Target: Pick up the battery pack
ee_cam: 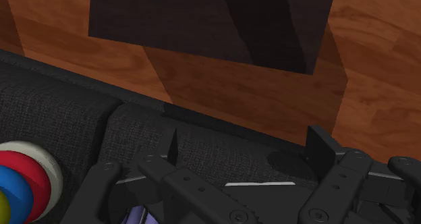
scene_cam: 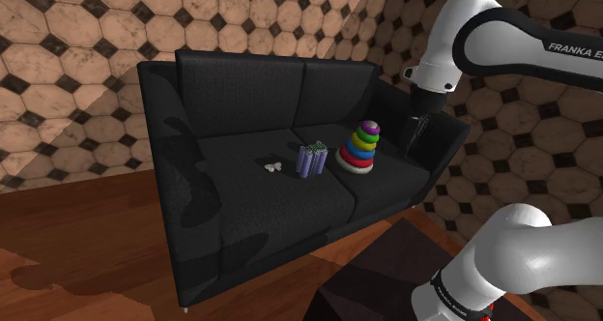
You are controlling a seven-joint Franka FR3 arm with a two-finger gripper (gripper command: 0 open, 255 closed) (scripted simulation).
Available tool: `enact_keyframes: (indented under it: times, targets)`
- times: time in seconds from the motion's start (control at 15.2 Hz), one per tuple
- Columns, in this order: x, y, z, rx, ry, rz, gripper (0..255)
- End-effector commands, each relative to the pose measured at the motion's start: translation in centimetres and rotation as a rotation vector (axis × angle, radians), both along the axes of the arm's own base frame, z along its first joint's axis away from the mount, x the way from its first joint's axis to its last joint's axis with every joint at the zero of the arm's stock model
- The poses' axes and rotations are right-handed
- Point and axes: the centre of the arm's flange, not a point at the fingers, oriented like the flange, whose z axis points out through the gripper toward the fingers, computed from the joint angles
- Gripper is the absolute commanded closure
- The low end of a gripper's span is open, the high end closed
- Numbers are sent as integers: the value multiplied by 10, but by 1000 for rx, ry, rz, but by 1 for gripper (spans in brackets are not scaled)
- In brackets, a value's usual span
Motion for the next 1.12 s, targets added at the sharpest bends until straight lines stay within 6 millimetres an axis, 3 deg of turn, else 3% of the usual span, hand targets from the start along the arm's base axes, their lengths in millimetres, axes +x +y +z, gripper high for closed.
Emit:
enact_keyframes:
  times: [0.0,1.06]
  targets:
    - [0,0,0,0,0,0,0]
    - [175,-35,-111,-12,-5,30,0]
